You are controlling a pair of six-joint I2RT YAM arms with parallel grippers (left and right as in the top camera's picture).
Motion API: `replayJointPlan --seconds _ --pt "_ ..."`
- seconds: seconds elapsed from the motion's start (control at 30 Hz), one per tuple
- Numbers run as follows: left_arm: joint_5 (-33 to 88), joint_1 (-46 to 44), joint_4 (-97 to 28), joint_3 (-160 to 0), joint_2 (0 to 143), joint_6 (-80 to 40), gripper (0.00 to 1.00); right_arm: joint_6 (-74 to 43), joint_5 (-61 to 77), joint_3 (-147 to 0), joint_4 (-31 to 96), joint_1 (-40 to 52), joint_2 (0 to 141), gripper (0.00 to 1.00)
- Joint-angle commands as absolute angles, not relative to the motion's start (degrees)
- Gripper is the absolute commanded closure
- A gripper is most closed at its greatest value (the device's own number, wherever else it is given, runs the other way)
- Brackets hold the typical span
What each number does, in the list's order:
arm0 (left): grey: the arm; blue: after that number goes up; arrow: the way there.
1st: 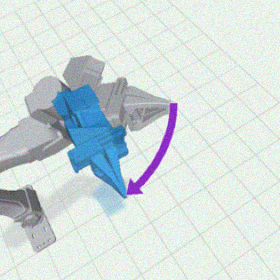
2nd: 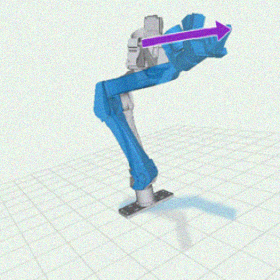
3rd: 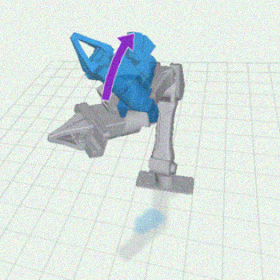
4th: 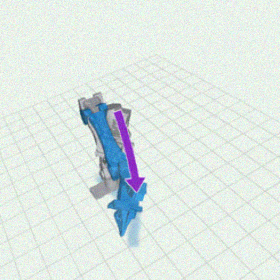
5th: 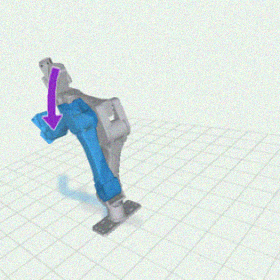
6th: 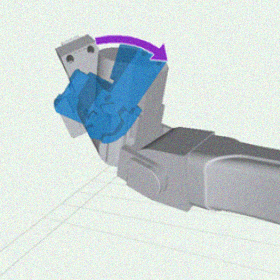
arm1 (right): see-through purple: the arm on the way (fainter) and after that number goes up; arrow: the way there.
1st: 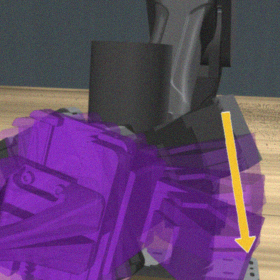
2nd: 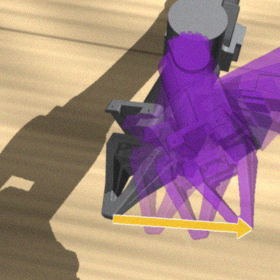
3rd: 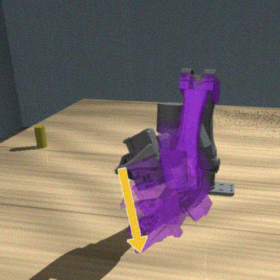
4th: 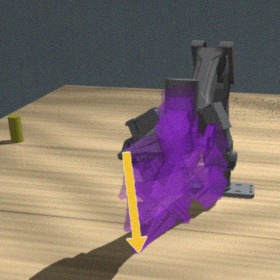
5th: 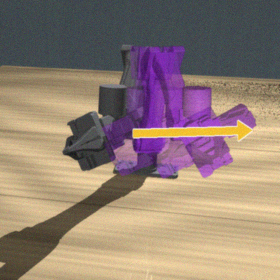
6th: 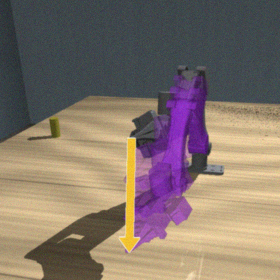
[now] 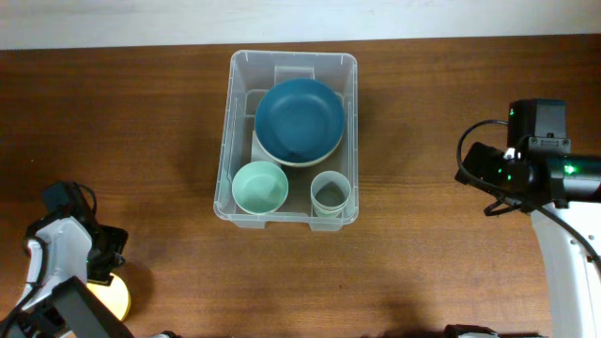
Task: Pack container
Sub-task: 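Withdraw left gripper and grasp the yellow bowl on the table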
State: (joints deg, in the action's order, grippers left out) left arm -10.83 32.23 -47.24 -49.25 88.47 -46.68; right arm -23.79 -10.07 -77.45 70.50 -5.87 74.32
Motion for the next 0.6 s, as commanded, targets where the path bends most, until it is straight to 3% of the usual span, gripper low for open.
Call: replayJointPlan --seconds 0.0,0.07,0.2,0.47,0.57 --pt "-10.22 32.42 -47.22 -48.66 89.32 -45.28 0.50 -23.81 -10.76 -77.43 70.54 -6.02 74.54 0.04" --pt "-10.22 32.42 -47.40 -48.66 89.32 -45.28 0.60 -23.81 -10.76 -77.43 70.54 -6.02 74.54 0.03" --pt "-10.22 32.42 -48.16 -48.66 89.34 -45.28 0.66 -23.79 -10.79 -77.43 70.54 -6.02 74.54 0.04" --pt "-10.22 32.42 -50.13 -48.66 89.36 -45.28 0.99 -23.79 -10.79 -77.43 70.52 -6.02 74.54 0.03" --pt "-10.20 32.42 -50.15 -48.66 89.34 -45.28 0.99 -23.79 -10.79 -77.43 70.52 -6.02 74.54 0.03"
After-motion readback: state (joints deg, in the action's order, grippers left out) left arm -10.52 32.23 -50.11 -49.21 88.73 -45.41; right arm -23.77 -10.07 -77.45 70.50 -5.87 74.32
